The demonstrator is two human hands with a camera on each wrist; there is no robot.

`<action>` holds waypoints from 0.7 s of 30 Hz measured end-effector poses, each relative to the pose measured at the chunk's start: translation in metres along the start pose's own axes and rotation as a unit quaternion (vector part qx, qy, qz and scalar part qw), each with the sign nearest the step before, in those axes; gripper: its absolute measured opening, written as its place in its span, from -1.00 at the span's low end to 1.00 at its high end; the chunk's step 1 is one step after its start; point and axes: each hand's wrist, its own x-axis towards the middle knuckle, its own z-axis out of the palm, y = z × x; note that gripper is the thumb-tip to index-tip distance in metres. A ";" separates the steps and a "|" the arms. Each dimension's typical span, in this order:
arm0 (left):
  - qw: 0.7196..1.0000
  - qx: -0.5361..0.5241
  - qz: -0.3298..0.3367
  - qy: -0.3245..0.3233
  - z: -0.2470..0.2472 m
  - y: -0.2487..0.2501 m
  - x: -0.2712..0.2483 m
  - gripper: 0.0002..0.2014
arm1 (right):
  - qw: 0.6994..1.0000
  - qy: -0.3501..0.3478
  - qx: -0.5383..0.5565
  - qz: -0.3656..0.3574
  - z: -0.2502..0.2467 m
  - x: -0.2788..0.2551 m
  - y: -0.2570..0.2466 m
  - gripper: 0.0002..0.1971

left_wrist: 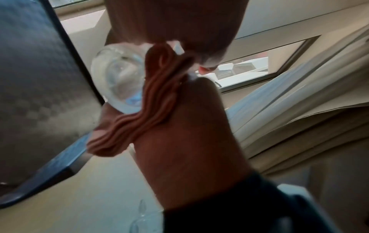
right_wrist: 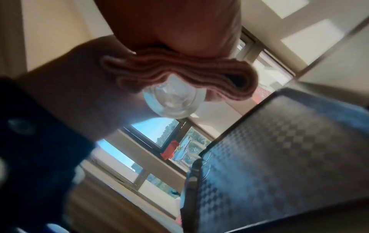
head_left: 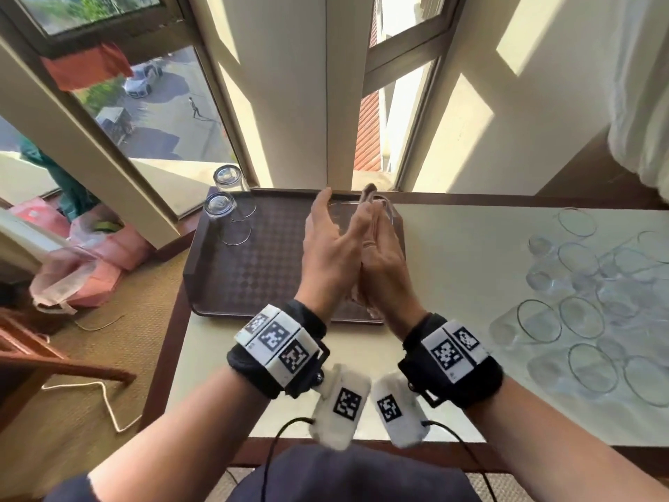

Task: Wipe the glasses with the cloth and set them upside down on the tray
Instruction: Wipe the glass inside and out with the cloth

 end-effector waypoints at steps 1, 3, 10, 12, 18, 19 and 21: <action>1.000 0.008 -0.002 0.005 0.002 -0.002 -0.001 -0.22 | 0.999 -0.018 0.043 0.016 0.002 0.000 -0.001 -0.41; 0.996 -0.086 -0.015 -0.005 -0.001 -0.003 -0.001 -0.18 | 0.982 -0.049 0.173 0.055 -0.002 0.001 -0.004 -0.50; 0.981 -0.163 -0.040 -0.097 -0.019 0.003 0.010 -0.77 | 0.929 -0.067 0.336 0.141 -0.024 0.000 -0.008 -0.53; 0.990 -0.127 -0.026 -0.055 -0.020 0.003 0.013 -0.56 | 0.968 -0.048 0.234 0.072 -0.023 0.001 -0.011 -0.56; 0.986 -0.161 -0.038 -0.019 -0.003 -0.005 -0.003 -0.15 | 0.976 -0.078 0.198 0.035 -0.005 -0.004 -0.011 -0.59; 0.975 -0.212 -0.058 -0.036 -0.004 -0.007 -0.001 -0.20 | 0.968 -0.082 0.229 0.063 -0.007 -0.006 -0.012 -0.58; 0.955 -0.272 -0.083 -0.086 -0.011 -0.006 0.000 -0.36 | 0.940 -0.109 0.293 0.137 -0.015 -0.010 -0.014 -0.55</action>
